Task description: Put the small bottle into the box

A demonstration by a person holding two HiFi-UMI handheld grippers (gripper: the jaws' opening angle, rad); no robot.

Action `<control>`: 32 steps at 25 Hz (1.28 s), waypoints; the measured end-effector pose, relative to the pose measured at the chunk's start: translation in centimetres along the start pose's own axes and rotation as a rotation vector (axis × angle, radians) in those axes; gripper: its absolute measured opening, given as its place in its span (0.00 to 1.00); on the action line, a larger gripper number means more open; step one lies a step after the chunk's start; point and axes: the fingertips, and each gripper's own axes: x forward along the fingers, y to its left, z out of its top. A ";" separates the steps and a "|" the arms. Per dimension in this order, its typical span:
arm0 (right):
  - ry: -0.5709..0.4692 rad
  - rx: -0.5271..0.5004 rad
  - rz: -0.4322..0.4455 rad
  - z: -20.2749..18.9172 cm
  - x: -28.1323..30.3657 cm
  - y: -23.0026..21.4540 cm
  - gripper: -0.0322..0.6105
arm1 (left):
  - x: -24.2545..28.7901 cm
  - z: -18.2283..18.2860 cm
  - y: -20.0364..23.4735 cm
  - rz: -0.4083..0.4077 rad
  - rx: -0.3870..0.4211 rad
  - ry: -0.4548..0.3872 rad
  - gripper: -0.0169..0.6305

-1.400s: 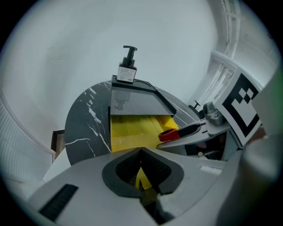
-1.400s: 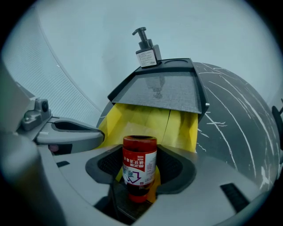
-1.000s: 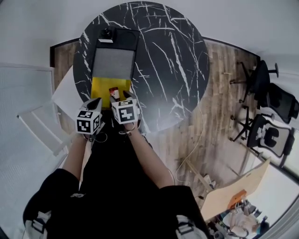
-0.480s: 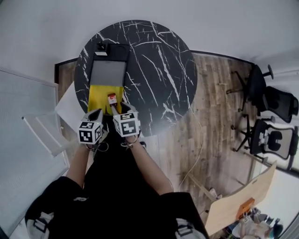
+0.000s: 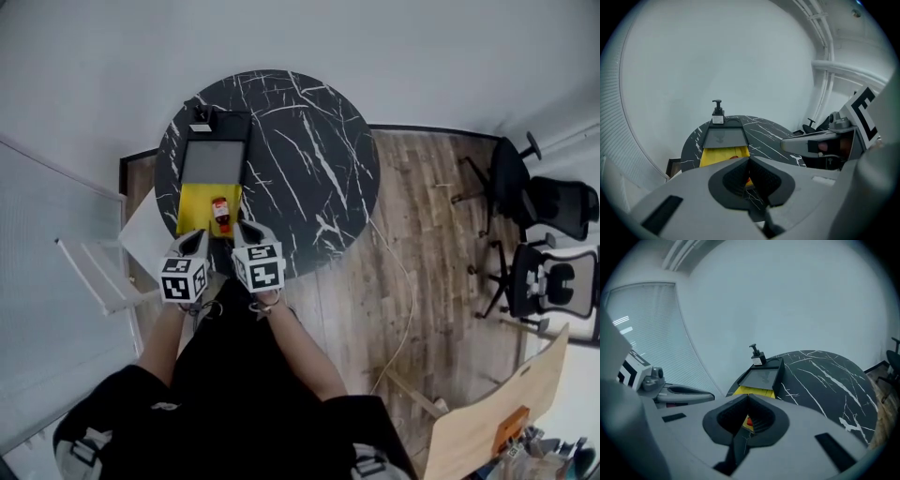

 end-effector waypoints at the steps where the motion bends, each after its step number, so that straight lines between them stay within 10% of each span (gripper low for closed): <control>1: -0.016 -0.009 0.007 0.3 -0.6 0.3 0.05 | -0.5 0.1 -0.4 0.005 0.002 -0.010 0.03; 20: -0.542 -0.346 -0.018 13.3 -20.4 6.8 0.04 | -15.0 10.0 -8.8 0.066 0.103 -0.461 0.03; 32: -0.614 -0.348 -0.031 12.5 -24.8 7.6 0.04 | -17.7 9.4 -11.9 0.049 0.114 -0.504 0.03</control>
